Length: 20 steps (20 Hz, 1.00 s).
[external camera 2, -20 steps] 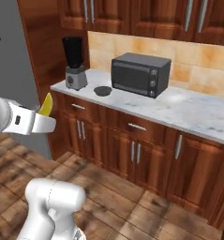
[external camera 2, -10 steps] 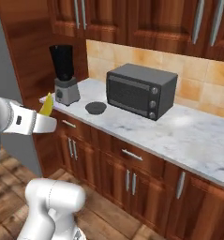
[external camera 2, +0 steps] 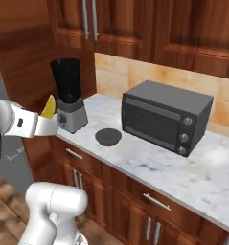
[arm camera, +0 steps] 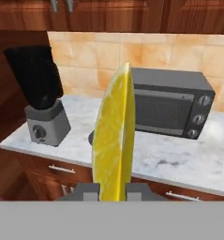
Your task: Grab the lemon wedges from the fridge, place them in the blender, close the lid, and turn on the blender to create a marinade.
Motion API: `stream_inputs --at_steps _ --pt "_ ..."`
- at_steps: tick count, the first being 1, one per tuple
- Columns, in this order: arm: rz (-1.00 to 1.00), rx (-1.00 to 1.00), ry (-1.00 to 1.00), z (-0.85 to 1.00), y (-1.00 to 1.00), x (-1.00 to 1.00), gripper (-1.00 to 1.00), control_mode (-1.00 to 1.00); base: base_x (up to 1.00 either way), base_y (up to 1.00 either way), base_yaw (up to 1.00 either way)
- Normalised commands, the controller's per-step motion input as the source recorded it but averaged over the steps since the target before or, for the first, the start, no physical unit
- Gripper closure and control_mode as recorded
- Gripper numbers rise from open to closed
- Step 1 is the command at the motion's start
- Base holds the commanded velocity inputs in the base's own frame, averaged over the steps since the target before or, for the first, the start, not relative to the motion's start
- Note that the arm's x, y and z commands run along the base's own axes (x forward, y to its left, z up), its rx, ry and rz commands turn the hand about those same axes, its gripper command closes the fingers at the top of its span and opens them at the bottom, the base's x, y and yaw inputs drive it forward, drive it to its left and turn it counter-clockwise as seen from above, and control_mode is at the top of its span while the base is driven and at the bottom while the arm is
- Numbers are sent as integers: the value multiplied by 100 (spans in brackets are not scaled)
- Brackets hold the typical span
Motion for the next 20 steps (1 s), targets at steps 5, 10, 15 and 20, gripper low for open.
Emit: stream_inputs --at_steps 5,10,15,20 --pt "0 0 0 0 0 0 100 100 100 72 0" --pt "0 0 0 0 0 0 100 100 84 27 0" --pt "0 0 0 0 0 0 100 100 84 3 0" --pt "4 2 2 26 0 23 100 -100 19 0 1"
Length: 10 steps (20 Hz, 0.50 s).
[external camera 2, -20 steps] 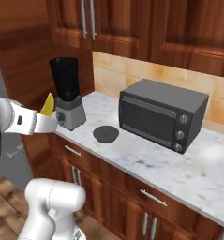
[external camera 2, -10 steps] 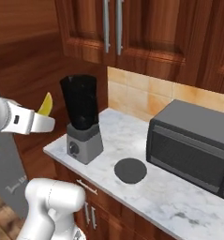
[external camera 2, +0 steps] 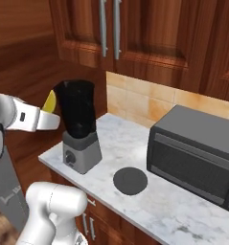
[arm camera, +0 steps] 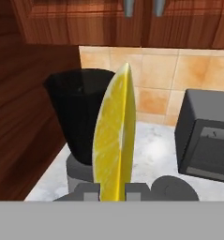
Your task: Grab the lemon wedges from the fridge, place them in the blender, close the lid, and turn on the blender to create a marinade.
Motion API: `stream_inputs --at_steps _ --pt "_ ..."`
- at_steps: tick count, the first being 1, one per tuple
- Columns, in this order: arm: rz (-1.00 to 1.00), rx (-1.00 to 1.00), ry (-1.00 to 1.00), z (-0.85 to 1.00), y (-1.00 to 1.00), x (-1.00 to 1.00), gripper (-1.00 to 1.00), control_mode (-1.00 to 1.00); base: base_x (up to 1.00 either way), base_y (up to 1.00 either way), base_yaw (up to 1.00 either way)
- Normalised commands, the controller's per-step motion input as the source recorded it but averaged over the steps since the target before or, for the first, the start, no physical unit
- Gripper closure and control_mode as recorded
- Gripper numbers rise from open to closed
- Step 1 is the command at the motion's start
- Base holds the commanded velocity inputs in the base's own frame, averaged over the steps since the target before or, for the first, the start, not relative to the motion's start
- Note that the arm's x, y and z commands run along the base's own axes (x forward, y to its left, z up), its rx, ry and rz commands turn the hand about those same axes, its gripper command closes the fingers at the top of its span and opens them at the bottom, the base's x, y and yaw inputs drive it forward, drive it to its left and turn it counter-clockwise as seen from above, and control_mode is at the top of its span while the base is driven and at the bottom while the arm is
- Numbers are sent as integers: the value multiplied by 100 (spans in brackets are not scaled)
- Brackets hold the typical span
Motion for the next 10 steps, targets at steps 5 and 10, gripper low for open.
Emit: stream_inputs --at_steps 5,10 --pt "10 7 12 39 5 94 100 -100 0 0 0" --pt "13 3 17 -1 0 100 100 -100 0 0 0"
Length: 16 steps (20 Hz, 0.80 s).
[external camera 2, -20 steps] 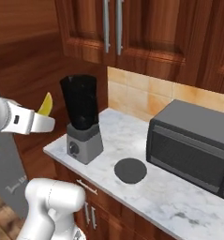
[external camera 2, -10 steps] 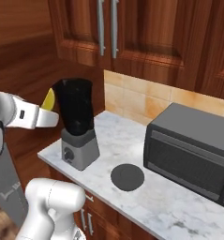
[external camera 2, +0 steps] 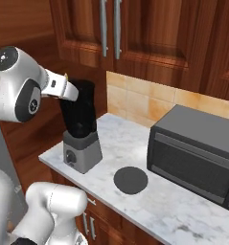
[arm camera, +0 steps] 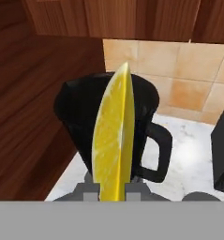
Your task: Grab the lemon wedges from the fridge, place them in the blender, close the lid, and turn on the blender to create a marinade.
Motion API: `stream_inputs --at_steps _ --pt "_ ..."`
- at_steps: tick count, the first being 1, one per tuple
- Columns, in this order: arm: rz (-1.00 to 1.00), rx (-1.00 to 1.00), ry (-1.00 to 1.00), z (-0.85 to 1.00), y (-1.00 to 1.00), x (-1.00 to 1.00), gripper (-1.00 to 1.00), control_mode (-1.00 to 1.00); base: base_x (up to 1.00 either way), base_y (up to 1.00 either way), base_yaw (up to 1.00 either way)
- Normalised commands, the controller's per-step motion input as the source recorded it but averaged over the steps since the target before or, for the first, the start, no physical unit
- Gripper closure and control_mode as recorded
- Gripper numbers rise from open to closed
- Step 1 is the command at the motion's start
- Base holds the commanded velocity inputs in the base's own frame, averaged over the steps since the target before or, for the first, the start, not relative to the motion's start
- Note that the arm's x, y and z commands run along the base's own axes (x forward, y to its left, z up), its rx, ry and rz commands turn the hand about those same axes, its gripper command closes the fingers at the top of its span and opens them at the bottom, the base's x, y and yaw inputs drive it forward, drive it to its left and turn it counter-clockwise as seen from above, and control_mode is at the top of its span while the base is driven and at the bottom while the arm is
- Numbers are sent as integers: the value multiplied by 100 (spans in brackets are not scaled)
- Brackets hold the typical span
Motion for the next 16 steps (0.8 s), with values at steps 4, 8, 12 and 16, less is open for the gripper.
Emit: stream_inputs --at_steps 4,8,12,16 --pt "9 0 11 -4 1 99 100 -100 0 0 0" --pt "4 0 5 0 0 91 100 -100 0 0 0" --pt "5 0 7 -21 0 92 100 -100 0 0 0" --pt "4 -3 11 -54 0 77 100 -100 0 0 0"
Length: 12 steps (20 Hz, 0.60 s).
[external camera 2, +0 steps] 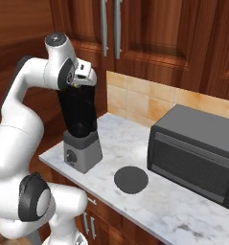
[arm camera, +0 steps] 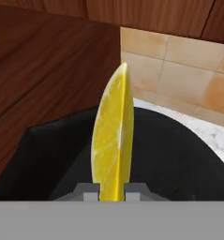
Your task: Grab the lemon wedges from the fridge, place them in the blender, close the lid, and turn on the blender to create a marinade.
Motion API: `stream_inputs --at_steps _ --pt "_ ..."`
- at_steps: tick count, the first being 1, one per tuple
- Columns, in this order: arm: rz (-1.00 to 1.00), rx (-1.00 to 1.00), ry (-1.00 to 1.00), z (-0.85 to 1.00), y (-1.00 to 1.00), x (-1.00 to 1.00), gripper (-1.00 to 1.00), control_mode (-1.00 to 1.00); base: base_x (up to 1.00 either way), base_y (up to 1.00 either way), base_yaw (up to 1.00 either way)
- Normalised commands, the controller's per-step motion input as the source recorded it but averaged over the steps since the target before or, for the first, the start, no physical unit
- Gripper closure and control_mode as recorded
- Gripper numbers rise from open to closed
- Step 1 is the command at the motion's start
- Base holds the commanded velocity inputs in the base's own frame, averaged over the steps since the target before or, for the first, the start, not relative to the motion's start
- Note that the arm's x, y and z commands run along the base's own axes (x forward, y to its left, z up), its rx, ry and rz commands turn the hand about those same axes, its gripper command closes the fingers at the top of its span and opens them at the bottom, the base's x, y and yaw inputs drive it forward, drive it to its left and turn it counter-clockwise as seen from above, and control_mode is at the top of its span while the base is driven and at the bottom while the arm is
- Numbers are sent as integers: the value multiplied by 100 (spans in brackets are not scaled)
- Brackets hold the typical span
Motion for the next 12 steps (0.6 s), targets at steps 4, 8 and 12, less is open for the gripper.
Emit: stream_inputs --at_steps 4,8,12 --pt "3 -7 15 -66 0 63 100 -100 0 0 0" --pt "2 -3 8 -41 0 61 100 -100 0 0 0" --pt "1 -1 1 -28 0 40 100 -100 0 0 0"
